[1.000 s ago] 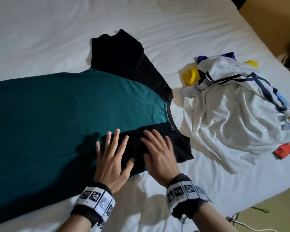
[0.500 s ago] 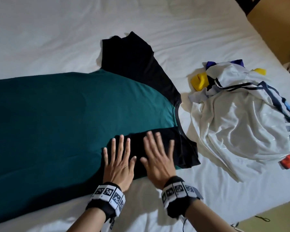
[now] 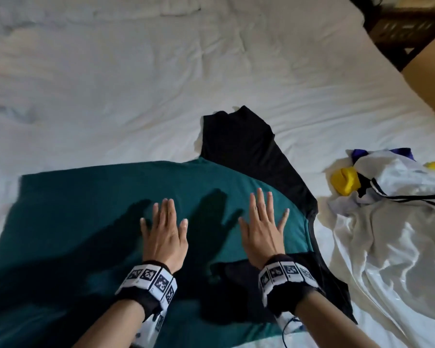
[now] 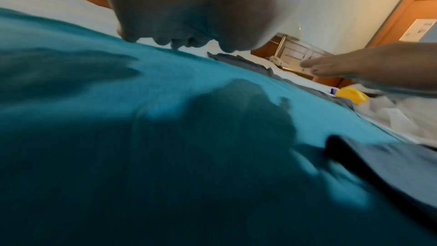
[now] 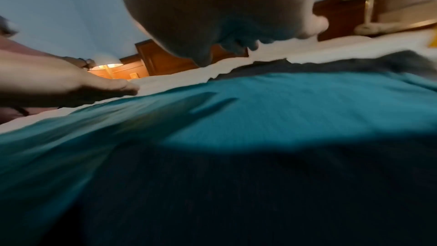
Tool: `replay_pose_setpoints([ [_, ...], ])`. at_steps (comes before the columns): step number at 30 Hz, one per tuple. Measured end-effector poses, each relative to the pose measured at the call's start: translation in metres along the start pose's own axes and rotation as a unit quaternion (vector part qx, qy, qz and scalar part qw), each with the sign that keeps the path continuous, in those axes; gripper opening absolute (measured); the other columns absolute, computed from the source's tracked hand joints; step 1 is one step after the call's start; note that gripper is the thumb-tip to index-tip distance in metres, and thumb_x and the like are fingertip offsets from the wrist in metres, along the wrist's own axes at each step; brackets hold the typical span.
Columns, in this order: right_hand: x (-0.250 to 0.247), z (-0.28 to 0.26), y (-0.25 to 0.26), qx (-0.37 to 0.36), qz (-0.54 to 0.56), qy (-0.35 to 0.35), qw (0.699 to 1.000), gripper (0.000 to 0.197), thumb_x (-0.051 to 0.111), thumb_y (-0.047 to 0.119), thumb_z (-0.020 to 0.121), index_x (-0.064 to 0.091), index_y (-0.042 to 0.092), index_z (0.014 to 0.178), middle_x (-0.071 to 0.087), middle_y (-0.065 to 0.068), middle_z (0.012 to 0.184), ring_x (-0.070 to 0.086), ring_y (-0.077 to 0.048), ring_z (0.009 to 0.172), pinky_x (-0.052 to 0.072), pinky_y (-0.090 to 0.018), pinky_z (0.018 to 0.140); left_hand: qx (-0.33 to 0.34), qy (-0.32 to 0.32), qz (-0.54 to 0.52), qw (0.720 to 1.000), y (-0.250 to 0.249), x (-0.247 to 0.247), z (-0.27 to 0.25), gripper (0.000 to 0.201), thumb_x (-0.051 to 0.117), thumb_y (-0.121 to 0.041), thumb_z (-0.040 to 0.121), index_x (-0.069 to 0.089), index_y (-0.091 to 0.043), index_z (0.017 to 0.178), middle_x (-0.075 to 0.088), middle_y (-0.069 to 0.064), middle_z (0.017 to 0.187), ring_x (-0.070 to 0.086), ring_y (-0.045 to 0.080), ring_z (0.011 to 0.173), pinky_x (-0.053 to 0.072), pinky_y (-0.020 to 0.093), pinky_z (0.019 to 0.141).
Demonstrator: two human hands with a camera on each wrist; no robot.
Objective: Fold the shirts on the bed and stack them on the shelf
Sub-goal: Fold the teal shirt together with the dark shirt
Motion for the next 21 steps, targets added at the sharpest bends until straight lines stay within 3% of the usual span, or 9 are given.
replay_pose_setpoints([
  [2,-0.007,0.054,0.020,-0.021,-0.010,0.026,0.999,0.064,0.016,0.045,0.098,0.010,0.018,0.155,-0.003,0.004,0.163,-0.014,-0.016,0.149,-0.009,-0.059,0.116,0.003,-0.011,-0.011,1.000,-0.010,-0.020,0.039,0.058,0.027,-0.034,0.103,0.009,-0.014,0.155,0.022,0.008,0.160,0.016,0.022,0.148,0.014,0.046,0.117],
  [4,-0.013,0.104,0.037,-0.043,-0.013,0.036,0.998,0.057,0.027,0.034,0.102,0.013,0.016,0.155,0.002,0.003,0.163,-0.008,-0.018,0.150,-0.004,-0.058,0.117,0.020,-0.044,-0.008,0.999,-0.014,-0.035,0.075,0.052,0.037,-0.024,0.101,0.028,-0.012,0.150,0.043,0.015,0.146,0.038,0.029,0.135,0.031,0.045,0.108],
  [6,-0.016,0.150,0.047,-0.069,-0.040,0.035,0.996,0.056,0.033,0.023,0.101,0.016,0.014,0.154,0.006,0.001,0.163,-0.004,-0.020,0.150,0.000,-0.058,0.118,0.041,-0.061,0.001,0.997,-0.017,-0.044,0.105,0.045,0.043,-0.016,0.097,0.043,-0.009,0.141,0.053,0.016,0.134,0.047,0.034,0.123,0.039,0.046,0.100],
  [8,-0.017,0.190,0.053,-0.090,-0.078,0.036,0.992,0.059,0.036,0.012,0.098,0.017,0.013,0.154,0.009,0.001,0.162,-0.002,-0.021,0.150,0.003,-0.058,0.117,0.050,-0.075,0.010,0.996,-0.017,-0.049,0.128,0.039,0.047,-0.012,0.092,0.051,-0.006,0.131,0.055,0.015,0.128,0.048,0.035,0.119,0.039,0.046,0.099],
  [11,-0.024,0.243,0.056,-0.092,-0.105,0.045,0.989,0.067,0.042,0.005,0.092,0.018,0.013,0.153,0.009,0.002,0.162,-0.001,-0.021,0.150,0.005,-0.058,0.117,0.060,-0.083,0.038,0.994,-0.016,-0.049,0.153,0.043,0.047,-0.011,0.092,0.049,-0.007,0.134,0.051,0.013,0.136,0.044,0.032,0.126,0.032,0.043,0.108],
  [14,-0.028,0.279,0.060,-0.074,-0.123,0.061,0.988,0.065,0.046,0.010,0.096,0.017,0.017,0.153,0.010,0.002,0.161,0.001,-0.022,0.149,0.007,-0.061,0.116,0.068,-0.073,0.060,0.993,-0.014,-0.043,0.168,0.037,0.046,-0.013,0.092,0.052,-0.008,0.128,0.054,0.011,0.130,0.048,0.030,0.120,0.033,0.041,0.106],
  [16,-0.023,0.291,0.067,-0.094,-0.166,0.094,0.977,0.067,0.046,0.014,0.097,0.010,0.017,0.154,0.013,0.000,0.160,-0.001,-0.023,0.150,0.001,-0.068,0.113,0.068,-0.068,0.065,0.993,-0.012,-0.042,0.173,0.032,0.050,-0.017,0.088,0.058,-0.008,0.118,0.057,0.012,0.119,0.050,0.032,0.112,0.034,0.043,0.103],
  [18,-0.020,0.296,0.074,-0.123,-0.240,0.103,0.958,0.073,0.051,0.019,0.095,0.010,0.015,0.154,0.029,-0.003,0.155,0.006,-0.025,0.149,-0.008,-0.075,0.105,0.069,-0.065,0.061,0.994,-0.013,-0.042,0.173,0.034,0.055,-0.022,0.085,0.059,-0.009,0.116,0.059,0.011,0.115,0.049,0.032,0.112,0.036,0.042,0.103],
  [21,-0.029,0.301,0.073,-0.112,-0.290,0.068,0.948,0.043,0.045,0.012,0.094,0.044,0.014,0.137,0.057,-0.005,0.123,0.038,-0.027,0.133,-0.008,-0.078,0.103,0.052,-0.057,0.031,0.997,-0.010,-0.043,0.171,0.036,0.059,-0.027,0.087,0.055,-0.015,0.121,0.060,0.006,0.115,0.050,0.028,0.113,0.038,0.036,0.098],
])
Point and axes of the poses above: each hand's wrist, its own z-axis towards the middle knuckle, its own x-axis out of the palm, y = z × x, the point moved 7 cm from there along z, towards the middle knuckle
